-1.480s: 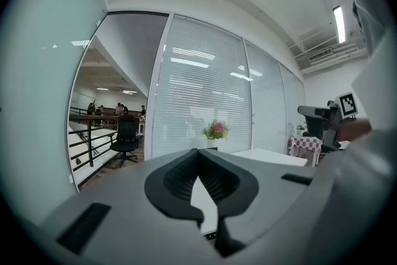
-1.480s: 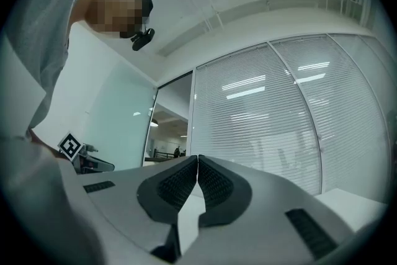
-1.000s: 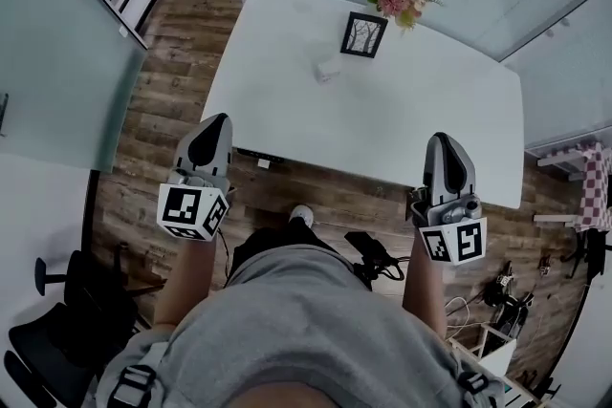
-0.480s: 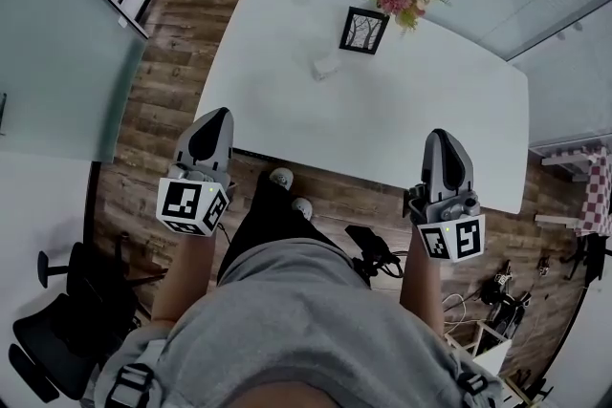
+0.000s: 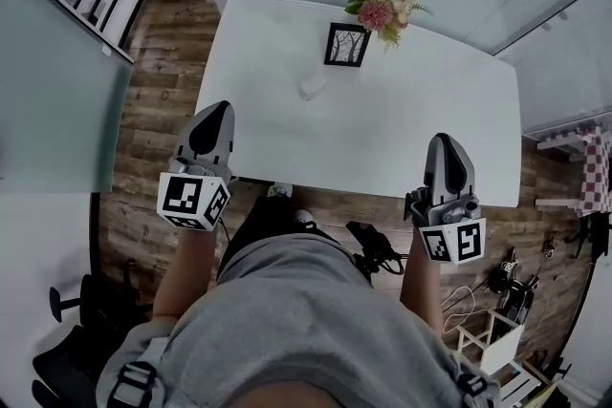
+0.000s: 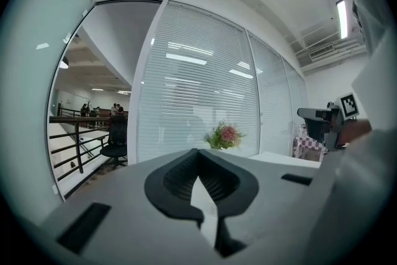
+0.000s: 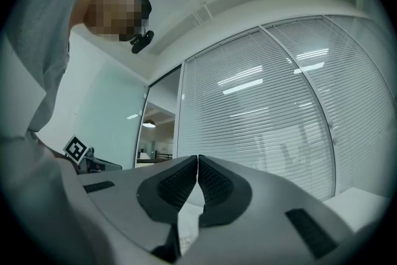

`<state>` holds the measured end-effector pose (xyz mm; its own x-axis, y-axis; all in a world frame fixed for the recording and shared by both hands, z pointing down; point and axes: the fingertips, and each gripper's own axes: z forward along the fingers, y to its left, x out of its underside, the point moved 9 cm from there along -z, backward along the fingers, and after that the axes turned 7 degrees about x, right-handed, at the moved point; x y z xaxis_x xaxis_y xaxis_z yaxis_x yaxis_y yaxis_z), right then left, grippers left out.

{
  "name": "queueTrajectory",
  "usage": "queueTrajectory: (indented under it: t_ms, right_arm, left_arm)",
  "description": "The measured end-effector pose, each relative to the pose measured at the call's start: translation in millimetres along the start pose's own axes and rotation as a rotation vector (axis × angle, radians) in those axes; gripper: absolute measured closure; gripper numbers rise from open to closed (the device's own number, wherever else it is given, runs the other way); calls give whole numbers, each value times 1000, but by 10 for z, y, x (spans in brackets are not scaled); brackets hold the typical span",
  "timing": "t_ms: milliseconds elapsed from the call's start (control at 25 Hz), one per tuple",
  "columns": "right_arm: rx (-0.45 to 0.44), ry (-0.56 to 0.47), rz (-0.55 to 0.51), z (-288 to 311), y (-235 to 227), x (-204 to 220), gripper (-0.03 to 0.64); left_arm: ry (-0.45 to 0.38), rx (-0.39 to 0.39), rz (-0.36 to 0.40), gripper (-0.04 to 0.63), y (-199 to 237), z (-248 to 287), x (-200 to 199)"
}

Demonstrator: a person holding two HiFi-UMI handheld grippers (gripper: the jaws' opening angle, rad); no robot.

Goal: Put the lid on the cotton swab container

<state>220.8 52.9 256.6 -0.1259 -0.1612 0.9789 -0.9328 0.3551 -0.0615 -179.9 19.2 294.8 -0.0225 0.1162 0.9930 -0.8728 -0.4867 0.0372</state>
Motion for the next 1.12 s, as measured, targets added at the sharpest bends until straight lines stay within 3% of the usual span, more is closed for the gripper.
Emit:
queueTrajectory:
  t_ms: [760, 1120]
  right_arm:
    - [135, -13, -33, 784, 277, 84, 591]
    - [107, 13, -31, 980, 196, 167, 591]
  left_arm:
    - [-2, 165, 24, 589, 945, 912, -178]
    - [27, 155, 16, 589, 1008, 1027, -108]
